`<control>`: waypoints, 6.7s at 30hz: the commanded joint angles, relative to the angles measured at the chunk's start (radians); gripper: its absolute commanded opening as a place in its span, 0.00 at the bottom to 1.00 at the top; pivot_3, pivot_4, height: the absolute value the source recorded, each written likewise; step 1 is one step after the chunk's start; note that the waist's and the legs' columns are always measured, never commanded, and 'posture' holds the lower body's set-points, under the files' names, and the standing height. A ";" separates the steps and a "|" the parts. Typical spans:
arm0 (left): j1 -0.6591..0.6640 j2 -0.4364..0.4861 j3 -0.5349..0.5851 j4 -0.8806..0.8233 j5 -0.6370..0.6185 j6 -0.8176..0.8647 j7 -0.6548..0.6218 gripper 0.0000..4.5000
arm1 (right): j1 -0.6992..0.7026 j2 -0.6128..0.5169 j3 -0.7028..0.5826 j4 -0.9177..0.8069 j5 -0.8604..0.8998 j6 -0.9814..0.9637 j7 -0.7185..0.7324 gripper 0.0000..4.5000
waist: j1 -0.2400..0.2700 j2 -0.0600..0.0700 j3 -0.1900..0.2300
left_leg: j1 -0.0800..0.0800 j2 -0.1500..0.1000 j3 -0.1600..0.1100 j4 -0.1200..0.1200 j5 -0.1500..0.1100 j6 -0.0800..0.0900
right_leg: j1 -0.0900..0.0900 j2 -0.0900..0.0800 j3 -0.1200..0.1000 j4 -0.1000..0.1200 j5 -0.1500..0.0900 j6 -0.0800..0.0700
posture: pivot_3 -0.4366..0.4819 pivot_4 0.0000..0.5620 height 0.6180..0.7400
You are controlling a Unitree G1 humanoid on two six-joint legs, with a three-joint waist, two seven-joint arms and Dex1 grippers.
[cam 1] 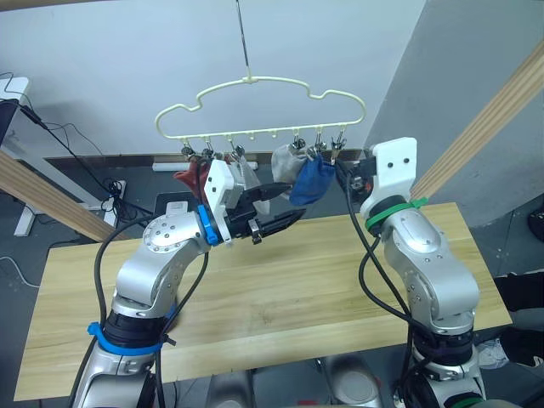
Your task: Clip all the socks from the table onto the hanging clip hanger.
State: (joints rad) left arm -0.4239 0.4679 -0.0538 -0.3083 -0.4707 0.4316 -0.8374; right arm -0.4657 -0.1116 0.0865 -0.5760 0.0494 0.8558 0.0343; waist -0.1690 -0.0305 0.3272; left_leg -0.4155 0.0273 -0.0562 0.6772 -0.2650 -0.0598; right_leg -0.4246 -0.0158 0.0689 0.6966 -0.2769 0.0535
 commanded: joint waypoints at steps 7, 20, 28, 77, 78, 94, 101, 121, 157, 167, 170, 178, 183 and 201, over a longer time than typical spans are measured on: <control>-0.021 0.000 0.004 -0.027 -0.009 -0.011 -0.002 0.65 | -0.059 0.032 0.012 0.037 -0.024 -0.052 -0.018 0.64 | 0.000 0.000 0.000 | 0.000 0.000 0.000 0.000 0.000 0.000 | 0.000 0.000 0.000 0.000 0.000 0.000 | 0.20 0.46 1.00; -0.031 -0.003 -0.005 -0.008 0.009 -0.026 -0.004 0.65 | -0.091 0.072 -0.010 0.081 -0.055 -0.088 -0.055 0.64 | -0.001 0.000 0.000 | 0.000 0.001 0.000 0.000 0.000 0.000 | 0.000 -0.001 0.000 0.000 0.000 0.000 | 0.21 0.46 1.00; -0.033 -0.003 -0.007 -0.003 0.012 -0.029 -0.007 0.65 | -0.115 0.164 -0.070 0.086 -0.016 -0.056 -0.099 0.64 | -0.002 0.000 0.000 | 0.000 0.001 0.000 0.000 0.000 0.000 | 0.000 -0.001 0.000 0.000 0.000 0.000 | 0.20 0.47 1.00; -0.023 -0.004 -0.025 0.005 0.021 -0.040 -0.009 0.66 | -0.142 0.304 -0.128 0.026 0.255 0.033 -0.250 0.08 | -0.002 0.000 0.000 | 0.000 0.001 0.000 0.000 0.000 0.000 | 0.000 -0.001 0.000 0.000 0.000 0.000 | 0.20 0.48 1.00; -0.022 -0.004 -0.025 0.005 0.021 -0.040 -0.009 0.66 | -0.142 0.301 -0.127 0.026 0.258 0.033 -0.252 0.02 | -0.002 0.000 0.000 | 0.000 0.001 0.000 0.000 0.000 0.000 | 0.000 -0.001 0.000 0.000 0.000 0.000 | 0.20 0.48 1.00; 0.246 -0.046 0.082 -0.069 0.117 -0.019 0.287 0.79 | -0.138 0.271 -0.109 0.029 0.256 0.022 -0.246 0.00 | -0.006 0.000 0.000 | 0.000 0.002 0.000 0.000 0.000 0.000 | 0.000 -0.002 0.000 0.000 0.000 0.000 | 0.20 0.48 1.00; 0.466 -0.217 0.356 -0.071 0.176 0.041 0.672 1.00 | -0.132 0.262 -0.108 0.031 0.256 0.025 -0.238 0.00 | -0.009 0.000 0.000 | 0.000 0.003 -0.002 0.000 0.000 0.000 | -0.001 -0.003 0.000 0.000 0.000 0.000 | 0.21 0.50 1.00; 0.350 -0.108 0.448 0.314 0.195 0.272 0.736 1.00 | -0.140 0.256 -0.102 0.030 0.259 0.057 -0.219 0.00 | 0.000 0.000 -0.001 | 0.000 0.001 -0.001 -0.001 0.000 0.001 | 0.000 -0.002 -0.001 0.000 0.000 0.000 | 0.21 0.52 1.00; 0.028 -0.185 -0.180 0.120 0.173 -0.023 0.143 0.00 | -0.154 0.239 -0.106 0.020 0.237 0.057 -0.215 0.00 | -0.021 0.000 -0.001 | -0.001 0.000 0.001 -0.002 0.000 0.001 | -0.001 -0.002 0.000 -0.003 0.001 0.001 | 0.16 0.48 1.00; -0.142 -0.319 -0.169 0.386 0.274 -0.221 0.203 0.00 | -0.153 0.239 -0.102 0.016 0.231 0.059 -0.215 0.00 | -0.028 -0.001 -0.001 | -0.002 0.000 0.001 -0.001 0.000 0.001 | 0.000 -0.002 0.000 -0.003 0.001 0.001 | 0.14 0.48 1.00; -0.164 -0.334 -0.159 0.415 0.278 -0.249 0.205 0.00 | -0.151 0.238 -0.103 0.013 0.230 0.060 -0.216 0.00 | -0.028 -0.001 -0.001 | -0.002 0.000 0.001 -0.001 0.000 0.001 | 0.000 -0.002 0.001 -0.004 0.001 0.001 | 0.14 0.48 1.00; -0.180 -0.347 -0.142 0.437 0.293 -0.296 0.230 0.00 | -0.150 0.231 -0.096 0.013 0.223 0.060 -0.215 0.00 | -0.029 -0.001 -0.001 | -0.002 0.000 0.001 -0.001 0.000 0.001 | 0.000 -0.002 0.001 -0.004 0.001 0.001 | 0.14 0.48 1.00; -0.196 -0.351 -0.137 0.449 0.304 -0.318 0.238 0.00 | -0.149 0.226 -0.093 0.010 0.220 0.066 -0.212 0.00 | -0.029 -0.001 -0.001 | -0.002 0.000 0.001 -0.001 0.001 0.001 | 0.000 -0.002 0.001 -0.004 0.001 0.001 | 0.14 0.50 1.00; -0.243 -0.377 -0.128 0.496 0.319 -0.343 0.243 0.00 | -0.137 0.210 -0.069 0.001 0.194 0.081 -0.201 0.00 | -0.030 -0.001 -0.001 | -0.002 0.000 0.001 -0.001 0.001 0.001 | 0.000 -0.002 0.000 -0.004 0.001 0.001 | 0.13 0.50 1.00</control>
State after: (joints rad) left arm -0.6431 0.1028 -0.1891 0.2054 -0.1535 0.1159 -0.5993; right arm -0.6069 0.1018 0.0077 -0.5286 0.2536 0.9409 -0.1739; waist -0.1990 -0.0311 0.3262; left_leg -0.4173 0.0269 -0.0551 0.6759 -0.2645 -0.0584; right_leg -0.4247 -0.0176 0.0692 0.6921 -0.2761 0.0547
